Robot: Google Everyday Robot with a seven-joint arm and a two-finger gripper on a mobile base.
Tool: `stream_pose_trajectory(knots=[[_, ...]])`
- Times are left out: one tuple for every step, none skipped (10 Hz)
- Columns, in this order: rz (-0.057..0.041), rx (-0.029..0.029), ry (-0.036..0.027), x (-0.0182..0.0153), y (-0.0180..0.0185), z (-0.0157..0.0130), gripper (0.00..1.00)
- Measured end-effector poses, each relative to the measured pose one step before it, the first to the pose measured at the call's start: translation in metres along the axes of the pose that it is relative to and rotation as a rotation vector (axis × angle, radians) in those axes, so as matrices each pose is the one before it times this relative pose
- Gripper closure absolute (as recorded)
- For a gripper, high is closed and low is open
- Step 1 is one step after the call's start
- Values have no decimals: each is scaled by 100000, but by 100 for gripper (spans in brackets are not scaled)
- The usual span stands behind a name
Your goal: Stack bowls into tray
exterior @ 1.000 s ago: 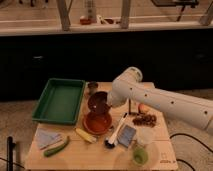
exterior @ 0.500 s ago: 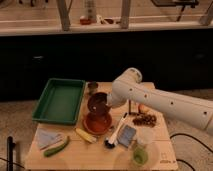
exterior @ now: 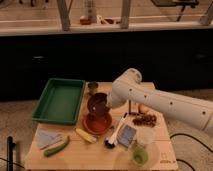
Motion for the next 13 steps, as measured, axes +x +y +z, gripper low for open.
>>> stream_pose_trajectory(knots=[[-688, 1092, -1217, -873, 66, -9, 100], [-878, 1428, -1360, -1020, 99, -37, 100], [-725, 1184, -1475, -633, 82, 207, 100], [-1149, 1546, -1920, -633, -215, 519, 100], [-539, 1103, -1399, -379, -58, 538, 100], [-102, 592, -885, -234, 101, 422, 100], [-69, 1161, -1004, -158, 76, 584, 100], [-100, 614, -534, -72, 41, 362, 100], [-89, 501, -208, 20, -11, 212, 100], [340, 1044, -323, 31, 308, 433, 100], [140, 956, -26, 68, 193, 213, 100], [218, 720, -98, 86, 167, 187, 98], [616, 920, -302, 153, 305, 251, 90]])
